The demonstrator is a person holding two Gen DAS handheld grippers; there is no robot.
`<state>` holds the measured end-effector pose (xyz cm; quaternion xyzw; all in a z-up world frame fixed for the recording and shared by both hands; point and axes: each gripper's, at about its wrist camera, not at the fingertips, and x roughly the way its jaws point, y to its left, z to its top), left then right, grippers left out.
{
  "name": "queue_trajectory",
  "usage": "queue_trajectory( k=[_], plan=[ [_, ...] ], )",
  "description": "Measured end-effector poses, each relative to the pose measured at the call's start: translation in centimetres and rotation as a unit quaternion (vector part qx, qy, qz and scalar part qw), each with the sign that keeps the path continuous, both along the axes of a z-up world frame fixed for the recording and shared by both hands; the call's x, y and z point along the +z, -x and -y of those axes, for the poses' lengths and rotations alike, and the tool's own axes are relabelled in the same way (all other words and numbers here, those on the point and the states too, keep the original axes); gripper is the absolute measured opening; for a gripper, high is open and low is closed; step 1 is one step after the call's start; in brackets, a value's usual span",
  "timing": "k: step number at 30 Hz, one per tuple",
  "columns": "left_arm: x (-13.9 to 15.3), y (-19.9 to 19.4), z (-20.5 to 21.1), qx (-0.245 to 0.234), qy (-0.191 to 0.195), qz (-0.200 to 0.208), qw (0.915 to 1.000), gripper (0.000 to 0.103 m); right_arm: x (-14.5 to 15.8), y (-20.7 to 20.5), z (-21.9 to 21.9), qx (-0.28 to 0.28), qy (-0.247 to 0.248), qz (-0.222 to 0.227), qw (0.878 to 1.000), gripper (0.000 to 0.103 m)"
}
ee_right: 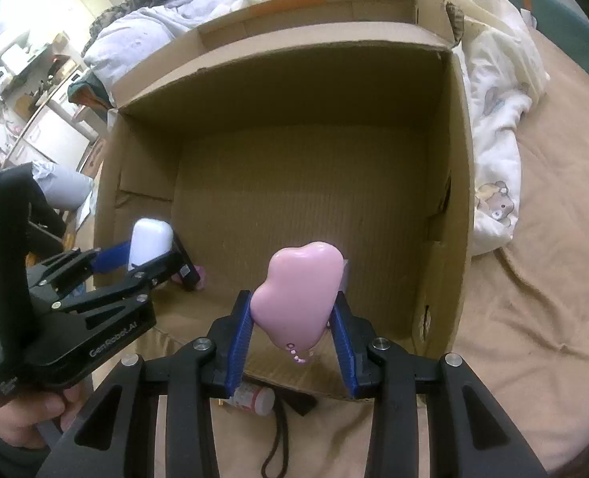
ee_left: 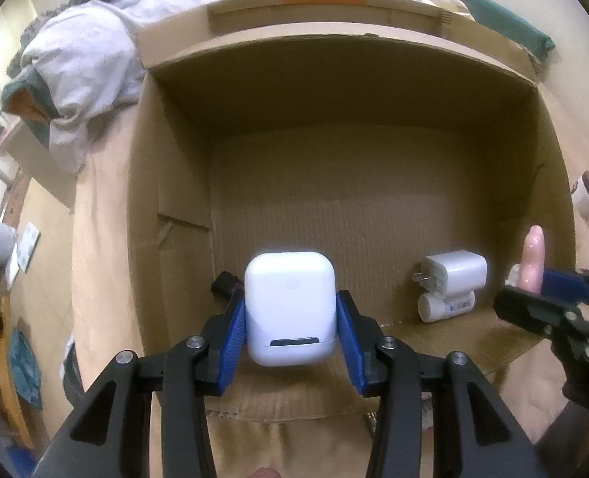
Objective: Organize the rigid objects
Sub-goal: 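Carry the earbud case and heart keychain over the box and lower them inside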
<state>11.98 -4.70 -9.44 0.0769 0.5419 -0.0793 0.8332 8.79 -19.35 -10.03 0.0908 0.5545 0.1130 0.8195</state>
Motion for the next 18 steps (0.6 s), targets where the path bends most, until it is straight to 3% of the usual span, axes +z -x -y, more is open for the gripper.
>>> queue_trajectory(
  k=[18],
  plan=[
    [0.11, 0.26, -0.06, 0.013, -0.009, 0.000, 0.9999, 0.040, -1.04, -0.52, 0.18, -0.007, 0.007, -0.019, 1.000, 0.040]
  ],
)
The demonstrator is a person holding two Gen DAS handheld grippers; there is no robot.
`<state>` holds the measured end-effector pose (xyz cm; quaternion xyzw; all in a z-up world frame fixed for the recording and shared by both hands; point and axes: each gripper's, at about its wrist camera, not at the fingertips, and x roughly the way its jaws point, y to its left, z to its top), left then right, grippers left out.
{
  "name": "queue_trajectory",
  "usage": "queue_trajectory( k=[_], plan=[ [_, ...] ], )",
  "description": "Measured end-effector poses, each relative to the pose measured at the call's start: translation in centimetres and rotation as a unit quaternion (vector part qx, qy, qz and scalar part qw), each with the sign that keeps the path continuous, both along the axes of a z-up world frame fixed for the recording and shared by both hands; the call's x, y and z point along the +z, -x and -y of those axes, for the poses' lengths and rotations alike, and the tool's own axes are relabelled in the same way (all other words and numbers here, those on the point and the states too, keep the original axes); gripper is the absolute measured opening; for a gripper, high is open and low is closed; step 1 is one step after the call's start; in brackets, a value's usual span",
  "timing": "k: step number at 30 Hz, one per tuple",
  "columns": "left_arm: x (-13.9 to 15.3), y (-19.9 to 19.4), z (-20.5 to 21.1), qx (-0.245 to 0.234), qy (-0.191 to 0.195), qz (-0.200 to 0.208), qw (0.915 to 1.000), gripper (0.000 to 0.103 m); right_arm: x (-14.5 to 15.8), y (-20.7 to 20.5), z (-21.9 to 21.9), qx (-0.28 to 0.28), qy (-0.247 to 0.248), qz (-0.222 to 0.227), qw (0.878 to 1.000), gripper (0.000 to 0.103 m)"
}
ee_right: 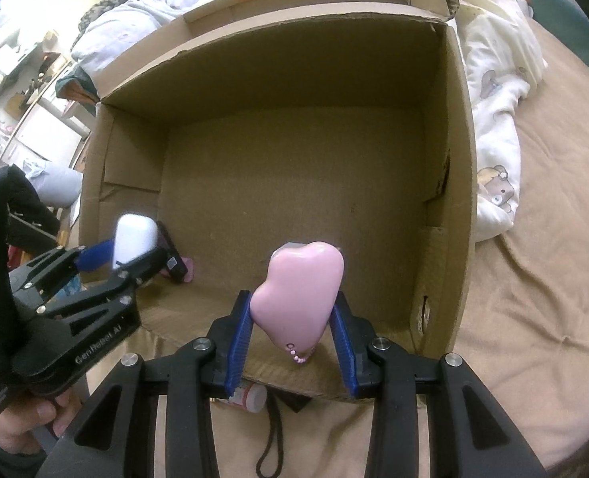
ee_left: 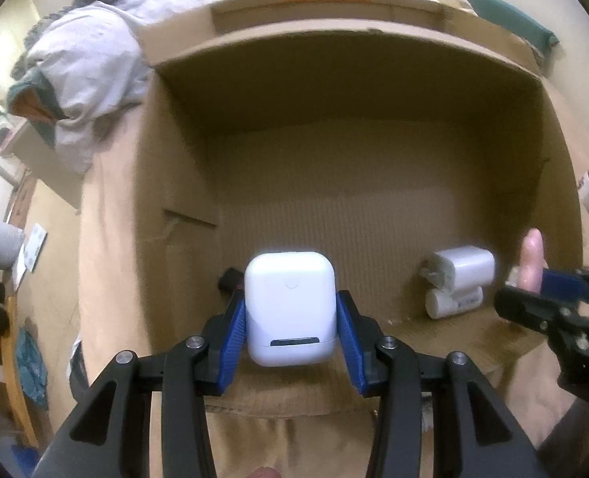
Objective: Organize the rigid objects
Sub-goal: 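Carry the earbud case and heart keychain over the box and lower them inside, then open both tools to release the earbud case and keychain in the box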
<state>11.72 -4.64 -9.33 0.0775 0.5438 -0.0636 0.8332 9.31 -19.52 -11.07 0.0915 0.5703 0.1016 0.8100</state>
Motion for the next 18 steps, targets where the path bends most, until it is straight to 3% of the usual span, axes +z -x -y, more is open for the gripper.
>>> queue_trajectory(
  k=[9, 11, 12, 14, 16, 18],
  plan=[
    [0.2, 0.1, -0.1, 0.002, 0.001, -0.003, 1.0000, 0.041, 0.2, -0.2, 0.5, -0.010, -0.010, 0.008, 1.000, 0.040],
    [0.5, 0.4, 0.2, -0.004, -0.007, 0.007, 0.9999, 0.056, 0.4, -0.2, 0.6, -0.011, -0.017, 0.010, 1.000, 0.041],
    [0.7, 0.6, 0.4, -0.006, -0.007, 0.013, 0.9999, 0.065, 0.5, -0.1, 0.8, -0.013, -0.022, 0.014, 1.000, 0.044],
    [1.1, 0.6, 0.6, -0.013, -0.009, 0.020, 0.9997, 0.066, 1.0, -0.2, 1.1, -0.018, -0.029, 0.022, 0.999, 0.054],
    [1.3, 0.6, 0.8, -0.017, -0.005, 0.022, 0.9996, 0.080, 1.5, -0.1, 1.4, -0.026, -0.034, 0.032, 0.999, 0.072],
    [1.7, 0.7, 0.8, -0.021, 0.011, 0.027, 0.9994, 0.085, 2.0, -0.1, 1.5, -0.029, -0.034, 0.045, 0.998, 0.086]
  ],
)
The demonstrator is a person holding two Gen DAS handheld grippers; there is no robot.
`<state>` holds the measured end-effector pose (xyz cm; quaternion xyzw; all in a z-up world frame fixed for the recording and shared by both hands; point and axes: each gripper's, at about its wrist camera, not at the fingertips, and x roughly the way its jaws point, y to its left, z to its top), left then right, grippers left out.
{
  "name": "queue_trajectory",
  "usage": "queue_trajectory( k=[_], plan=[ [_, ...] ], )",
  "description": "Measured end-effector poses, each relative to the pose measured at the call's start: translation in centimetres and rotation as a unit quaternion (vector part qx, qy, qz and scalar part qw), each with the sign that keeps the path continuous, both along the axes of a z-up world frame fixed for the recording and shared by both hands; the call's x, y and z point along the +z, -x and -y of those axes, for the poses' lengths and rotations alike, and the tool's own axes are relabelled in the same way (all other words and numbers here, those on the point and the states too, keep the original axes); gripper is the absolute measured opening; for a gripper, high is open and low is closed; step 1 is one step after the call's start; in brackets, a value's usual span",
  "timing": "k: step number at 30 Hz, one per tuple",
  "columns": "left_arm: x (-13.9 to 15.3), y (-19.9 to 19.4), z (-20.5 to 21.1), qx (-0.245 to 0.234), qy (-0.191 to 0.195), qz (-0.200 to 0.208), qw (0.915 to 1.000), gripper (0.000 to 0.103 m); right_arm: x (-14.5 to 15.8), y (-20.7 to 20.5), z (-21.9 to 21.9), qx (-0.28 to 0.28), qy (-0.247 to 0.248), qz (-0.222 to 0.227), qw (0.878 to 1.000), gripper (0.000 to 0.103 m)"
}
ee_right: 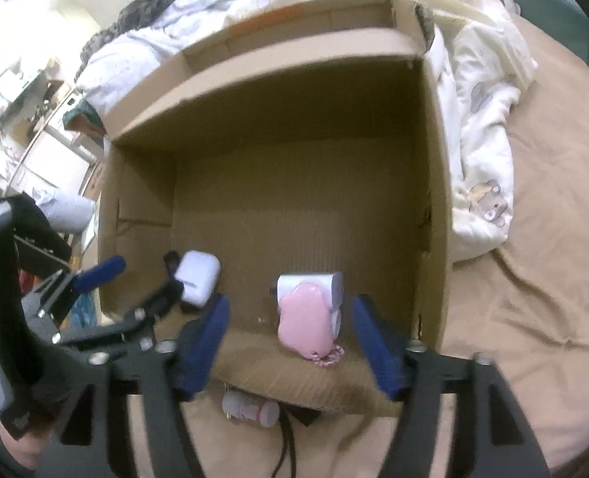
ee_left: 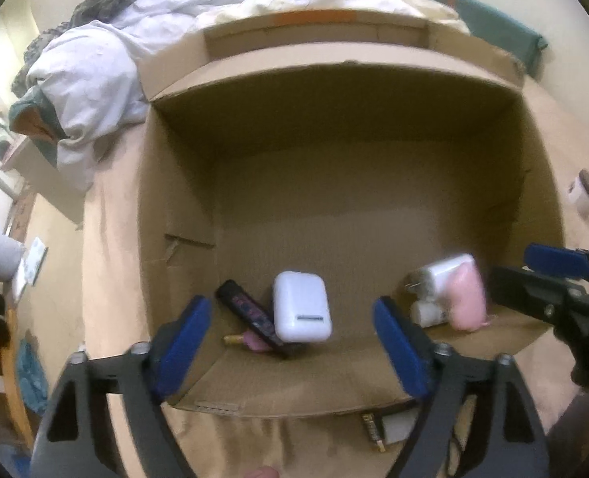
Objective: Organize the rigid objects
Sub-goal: 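Open both tools to release the earbud case and keychain in the box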
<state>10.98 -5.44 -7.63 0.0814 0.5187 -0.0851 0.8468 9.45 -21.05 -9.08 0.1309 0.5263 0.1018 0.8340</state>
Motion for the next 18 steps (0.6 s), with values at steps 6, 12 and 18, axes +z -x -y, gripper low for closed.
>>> queue_trajectory(
  k=[6, 12, 18],
  plan=[
    [0.7, -0.1, -0.3, 0.011, 0.007, 0.020, 0.9997, 0.087, 1.4, 0.2, 0.0, -0.005, 0.004, 0.039, 0.999, 0.103],
    [0.8, -0.2, -0.5, 0.023, 0.003, 0.018, 0.9996, 0.087, 1.3, 0.1, -0.1, -0.009, 0.014, 0.038, 0.999, 0.103],
    [0.4, -0.3, -0.5, 0.018, -0.003, 0.012, 0.9998, 0.087, 1.3, 0.1, -0.4, -0.003, 0.019, 0.036, 0.999, 0.103]
  ],
)
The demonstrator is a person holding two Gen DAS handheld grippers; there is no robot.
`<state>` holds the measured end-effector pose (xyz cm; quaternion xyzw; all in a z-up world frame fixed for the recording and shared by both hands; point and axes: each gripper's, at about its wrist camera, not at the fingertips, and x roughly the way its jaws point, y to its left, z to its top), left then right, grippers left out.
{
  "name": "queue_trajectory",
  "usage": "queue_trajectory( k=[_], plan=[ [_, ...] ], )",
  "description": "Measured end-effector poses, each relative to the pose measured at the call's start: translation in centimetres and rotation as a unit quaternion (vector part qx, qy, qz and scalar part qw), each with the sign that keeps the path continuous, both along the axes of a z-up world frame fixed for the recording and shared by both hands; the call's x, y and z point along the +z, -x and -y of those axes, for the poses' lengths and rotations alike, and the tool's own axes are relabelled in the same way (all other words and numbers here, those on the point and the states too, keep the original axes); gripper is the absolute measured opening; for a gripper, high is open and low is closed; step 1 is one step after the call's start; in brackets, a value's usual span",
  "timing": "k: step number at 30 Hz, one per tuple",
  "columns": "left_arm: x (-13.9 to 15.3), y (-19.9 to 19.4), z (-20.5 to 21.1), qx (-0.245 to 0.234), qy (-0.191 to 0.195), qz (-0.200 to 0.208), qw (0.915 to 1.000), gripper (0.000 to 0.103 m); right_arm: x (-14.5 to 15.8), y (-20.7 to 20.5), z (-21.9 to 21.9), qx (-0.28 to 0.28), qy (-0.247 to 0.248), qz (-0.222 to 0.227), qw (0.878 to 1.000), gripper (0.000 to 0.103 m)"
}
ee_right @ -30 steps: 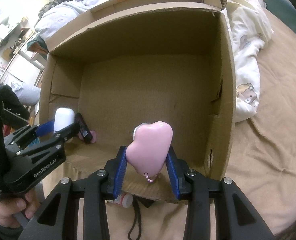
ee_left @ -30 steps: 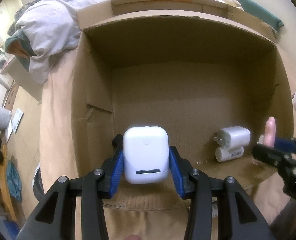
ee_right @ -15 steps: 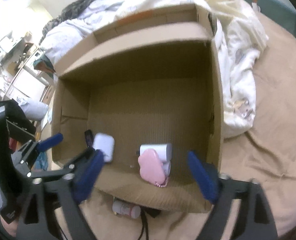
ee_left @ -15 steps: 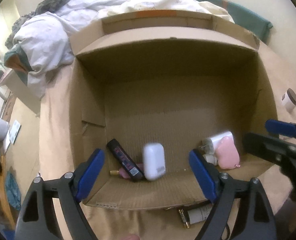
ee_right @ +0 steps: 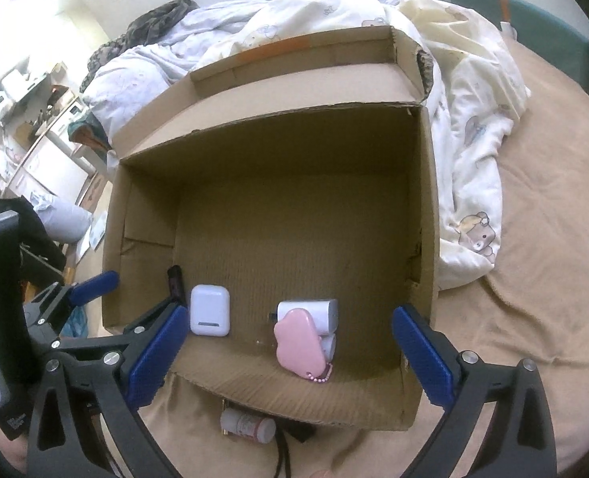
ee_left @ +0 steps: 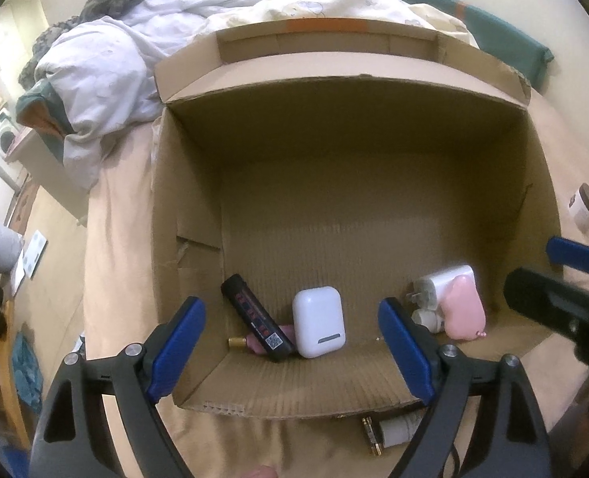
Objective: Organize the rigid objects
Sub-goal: 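Open both tools to release the earbud case and keychain in the box, then withdraw both tools from the box toward the items beside it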
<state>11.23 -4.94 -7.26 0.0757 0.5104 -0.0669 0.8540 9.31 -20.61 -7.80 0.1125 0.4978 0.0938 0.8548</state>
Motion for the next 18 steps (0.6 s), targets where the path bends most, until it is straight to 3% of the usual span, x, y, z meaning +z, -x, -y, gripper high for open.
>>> queue_trajectory(
  k=[11, 14, 18],
  plan=[
    [1.5, 0.6, -1.1, 0.017, 0.002, 0.007, 0.9998, 0.087, 1.5, 0.8, 0.0, -0.005, -0.005, 0.010, 1.000, 0.103],
    [2.4, 1.0, -1.8, 0.030, -0.002, 0.007, 0.9995, 0.087, 2.1, 1.7, 0.0, 0.001, -0.026, 0.005, 1.000, 0.103],
    [3.6, 1.9, -3.5, 0.047, 0.048, -0.033, 0.9972, 0.087, 3.2, 3.2, 0.0, 0.010, -0.037, 0.007, 0.999, 0.103]
  ],
)
